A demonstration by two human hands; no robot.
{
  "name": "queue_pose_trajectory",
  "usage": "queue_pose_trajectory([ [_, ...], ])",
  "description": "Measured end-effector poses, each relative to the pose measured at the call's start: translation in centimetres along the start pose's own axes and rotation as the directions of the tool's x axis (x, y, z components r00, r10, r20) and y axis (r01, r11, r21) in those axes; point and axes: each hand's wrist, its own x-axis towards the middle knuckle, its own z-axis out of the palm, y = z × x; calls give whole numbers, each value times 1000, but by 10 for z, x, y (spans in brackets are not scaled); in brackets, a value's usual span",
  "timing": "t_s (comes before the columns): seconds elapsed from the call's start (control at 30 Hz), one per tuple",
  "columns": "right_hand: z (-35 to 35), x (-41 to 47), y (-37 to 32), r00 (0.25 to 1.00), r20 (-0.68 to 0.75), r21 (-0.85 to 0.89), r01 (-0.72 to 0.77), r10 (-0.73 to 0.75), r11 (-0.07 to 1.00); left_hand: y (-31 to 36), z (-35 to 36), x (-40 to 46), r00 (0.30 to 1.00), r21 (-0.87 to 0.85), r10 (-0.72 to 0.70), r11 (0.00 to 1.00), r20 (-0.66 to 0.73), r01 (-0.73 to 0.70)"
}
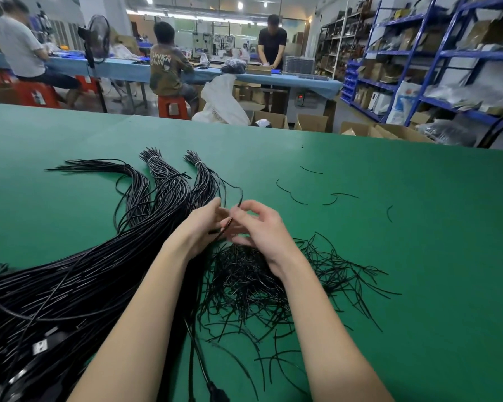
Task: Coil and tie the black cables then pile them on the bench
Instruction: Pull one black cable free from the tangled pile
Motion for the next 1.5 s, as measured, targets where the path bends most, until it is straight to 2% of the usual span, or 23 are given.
queue_pose_trajectory([
  [0.2, -32, -10, -31, 986, -168, 251, 25, 18, 968, -9, -5, 8, 996, 128, 82, 989, -20, -79],
  [0.3, -46, -13, -39, 971, -201, 498, -15, 133, 867, -13, -11, 11, 993, 145, 115, 983, -12, -112],
  [0.47, -64, -20, -47, 973, -142, 635, -49, 179, 771, -15, -15, 14, 991, 156, 136, 978, 11, -136],
  [0.6, -77, -35, -60, 999, -7, 743, -27, 48, 668, -17, -16, 16, 989, 196, 144, 970, 15, -145],
  [0.67, -89, -42, -68, 999, -22, 713, 37, -31, 700, -17, -16, 16, 990, 215, 136, 967, 27, -139],
  [0.73, -95, -44, -69, 991, -131, 572, 91, -19, 815, -15, -15, 14, 987, 245, 159, 956, 30, -161],
  [0.8, -93, -41, -61, 961, -275, 300, 63, 23, 952, -8, -12, 8, 963, 337, 269, 907, -6, -252],
  [0.87, -89, -39, -51, 902, -430, 35, -24, 37, 999, 7, -12, -1, 917, 440, 398, 830, -39, -342],
  [0.9, -88, -40, -48, 877, -480, -16, -42, 29, 999, 17, -12, -8, 928, 425, 373, 836, 23, -347],
  [0.93, -88, -40, -47, 866, -499, -18, -37, 23, 999, 27, -10, -16, 944, 370, 285, 869, 165, -327],
  [0.97, -89, -41, -49, 867, -498, 14, -17, 22, 1000, 36, -6, -27, 920, 336, 163, 896, 358, -290],
  [1.0, -90, -41, -52, 872, -489, 62, 10, 21, 998, 43, 0, -38, 839, 349, 42, 897, 542, -270],
  [1.07, -89, -41, -58, 880, -474, 195, 67, 34, 979, 49, 18, -58, 599, 410, -172, 866, 782, -285],
  [1.1, -89, -41, -61, 885, -463, 280, 87, 55, 956, 50, 30, -65, 497, 440, -259, 850, 828, -290],
  [1.13, -88, -40, -63, 890, -448, 369, 103, 79, 924, 50, 42, -71, 444, 475, -322, 829, 836, -294],
  [1.17, -87, -40, -65, 895, -435, 446, 120, 98, 887, 50, 52, -75, 428, 502, -357, 811, 830, -299],
  [1.27, -89, -43, -69, 906, -410, 564, 159, 108, 810, 51, 60, -75, 491, 510, -338, 817, 803, -271],
  [1.37, -99, -52, -72, 916, -390, 631, 193, 91, 752, 53, 51, -68, 600, 359, -135, 893, 789, -271],
  [1.43, -107, -57, -73, 921, -383, 575, 175, 73, 799, 55, 53, -66, 681, 150, 56, 959, 730, -240],
  [1.5, -108, -60, -71, 925, -373, 407, 96, 69, 908, 58, 59, -67, 735, -80, 227, 970, 639, -230],
])
